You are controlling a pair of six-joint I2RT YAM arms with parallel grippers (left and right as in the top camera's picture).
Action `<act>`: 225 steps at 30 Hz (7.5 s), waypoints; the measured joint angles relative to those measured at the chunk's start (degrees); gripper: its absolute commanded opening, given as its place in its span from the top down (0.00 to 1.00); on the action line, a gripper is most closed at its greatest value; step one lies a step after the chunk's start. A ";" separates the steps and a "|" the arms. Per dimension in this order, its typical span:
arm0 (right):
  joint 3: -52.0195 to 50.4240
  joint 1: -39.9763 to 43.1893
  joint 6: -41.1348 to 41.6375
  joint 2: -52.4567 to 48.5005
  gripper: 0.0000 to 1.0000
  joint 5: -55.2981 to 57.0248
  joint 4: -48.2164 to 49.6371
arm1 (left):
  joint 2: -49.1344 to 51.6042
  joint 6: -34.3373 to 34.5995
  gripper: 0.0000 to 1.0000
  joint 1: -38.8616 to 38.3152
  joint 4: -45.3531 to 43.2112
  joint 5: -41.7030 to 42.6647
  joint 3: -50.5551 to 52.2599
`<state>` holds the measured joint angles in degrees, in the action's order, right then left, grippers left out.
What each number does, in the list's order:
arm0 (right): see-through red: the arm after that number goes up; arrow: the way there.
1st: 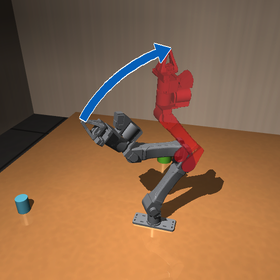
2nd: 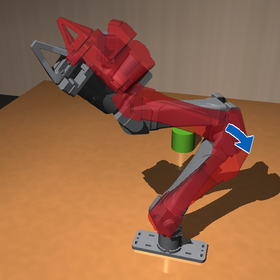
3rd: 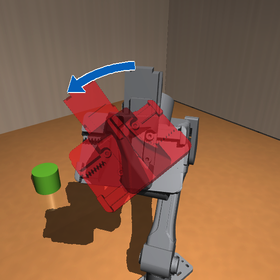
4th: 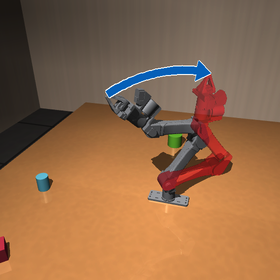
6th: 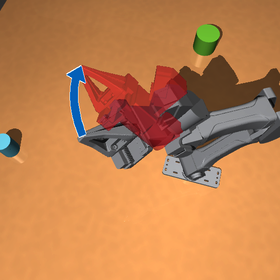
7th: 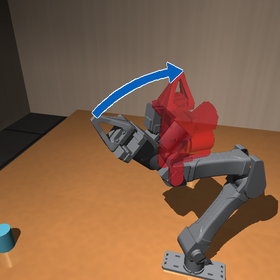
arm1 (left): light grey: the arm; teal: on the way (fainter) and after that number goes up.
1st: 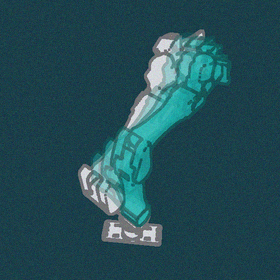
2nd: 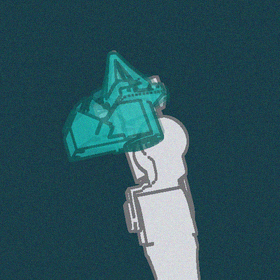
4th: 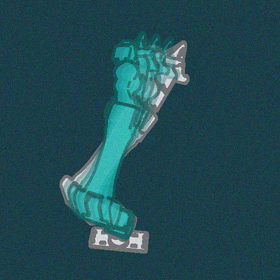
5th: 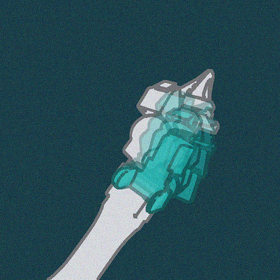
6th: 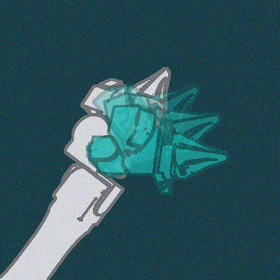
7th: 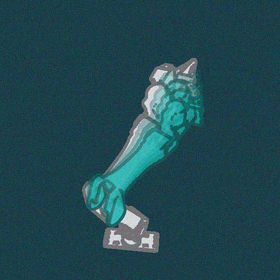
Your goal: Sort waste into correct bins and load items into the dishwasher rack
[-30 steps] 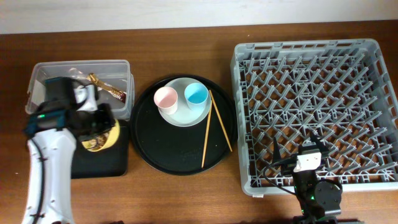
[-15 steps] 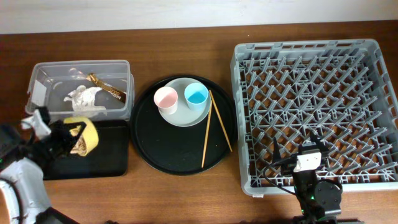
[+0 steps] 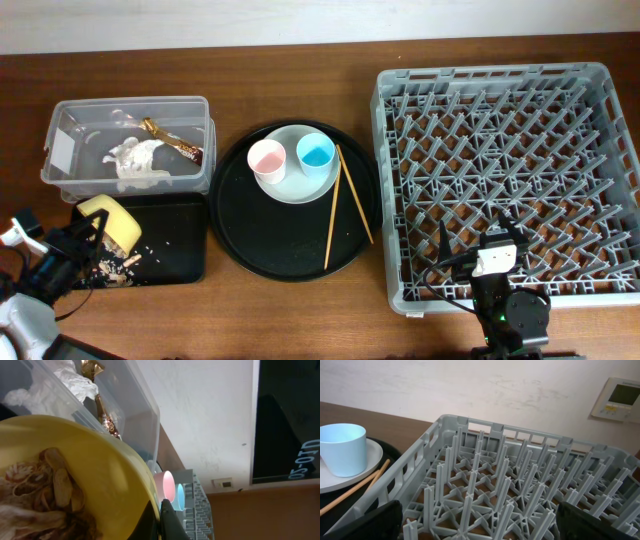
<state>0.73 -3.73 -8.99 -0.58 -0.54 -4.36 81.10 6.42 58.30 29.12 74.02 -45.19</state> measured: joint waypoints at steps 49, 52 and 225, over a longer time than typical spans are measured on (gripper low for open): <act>0.00 0.00 -0.04 0.00 0.02 0.00 -0.02 | 8.59 0.68 1.00 -6.19 -6.19 14.49 0.74; 0.00 0.00 -0.02 0.00 0.02 0.00 0.00 | 8.59 1.03 1.00 -6.19 -5.05 14.51 0.79; 95.97 -43.06 7.30 -121.66 0.83 6.56 -25.53 | 2.99 16.98 0.01 -46.27 22.14 -80.63 -30.49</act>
<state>96.71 -46.78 -1.69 -122.23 6.02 -29.89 84.09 23.40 12.03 51.27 -6.61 -75.68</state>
